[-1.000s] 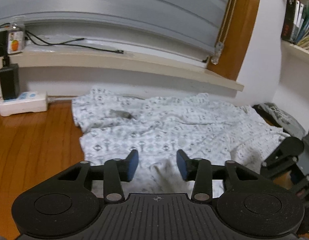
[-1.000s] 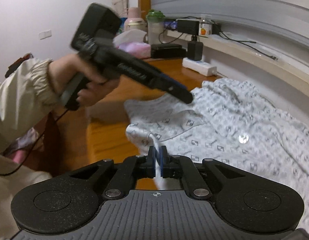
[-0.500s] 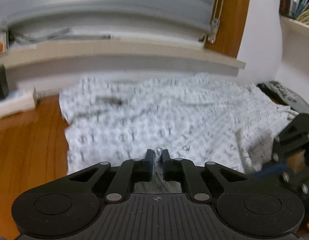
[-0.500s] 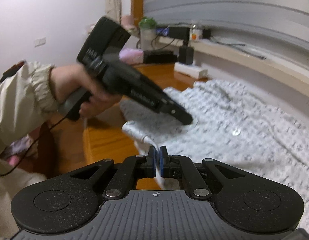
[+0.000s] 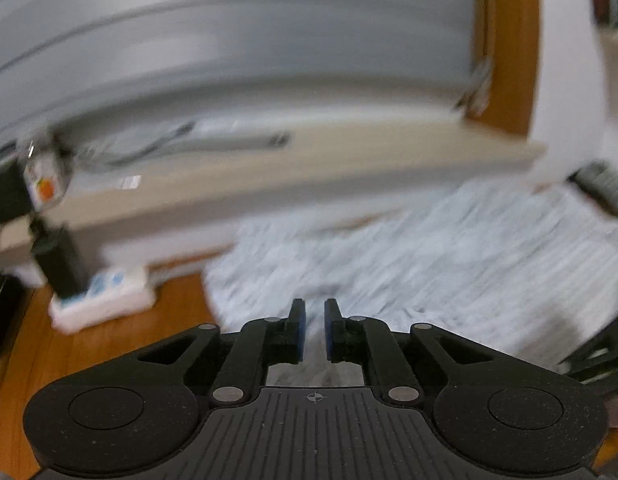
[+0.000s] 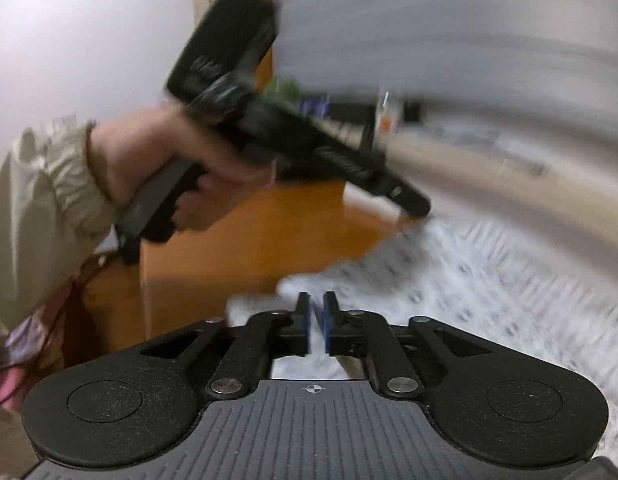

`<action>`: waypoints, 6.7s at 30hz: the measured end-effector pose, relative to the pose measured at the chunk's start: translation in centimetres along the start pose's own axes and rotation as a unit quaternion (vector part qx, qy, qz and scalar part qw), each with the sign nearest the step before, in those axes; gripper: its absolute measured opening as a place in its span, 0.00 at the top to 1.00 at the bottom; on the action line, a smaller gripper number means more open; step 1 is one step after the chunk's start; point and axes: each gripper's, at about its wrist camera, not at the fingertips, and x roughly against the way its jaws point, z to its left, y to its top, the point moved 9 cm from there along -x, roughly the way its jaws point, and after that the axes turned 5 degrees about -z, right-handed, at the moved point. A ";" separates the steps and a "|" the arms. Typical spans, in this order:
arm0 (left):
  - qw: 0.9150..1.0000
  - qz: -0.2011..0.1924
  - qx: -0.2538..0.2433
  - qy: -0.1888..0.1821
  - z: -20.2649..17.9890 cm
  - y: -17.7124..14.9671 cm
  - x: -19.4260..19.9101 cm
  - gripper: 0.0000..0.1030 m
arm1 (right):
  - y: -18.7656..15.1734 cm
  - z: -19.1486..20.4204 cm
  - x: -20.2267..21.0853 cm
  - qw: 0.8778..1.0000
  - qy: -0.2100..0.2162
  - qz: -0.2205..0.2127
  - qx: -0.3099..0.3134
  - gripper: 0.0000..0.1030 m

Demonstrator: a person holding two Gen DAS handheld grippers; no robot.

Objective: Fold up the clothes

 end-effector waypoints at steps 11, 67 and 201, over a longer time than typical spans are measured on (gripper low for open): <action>0.999 -0.004 -0.013 -0.039 -3.4 -1.5 -0.1 0.65 | -4.0 -5.0 6.4 0.996 -0.078 0.029 -0.015 0.55; 0.952 0.008 -0.118 -0.281 -32.1 3.1 -13.4 0.61 | -20.1 -19.3 35.9 0.907 -0.410 0.050 -0.084 0.60; 0.997 -0.008 0.027 -0.072 -7.0 -1.3 -4.9 0.00 | -10.8 -25.6 15.0 0.943 -0.308 0.069 -0.103 0.32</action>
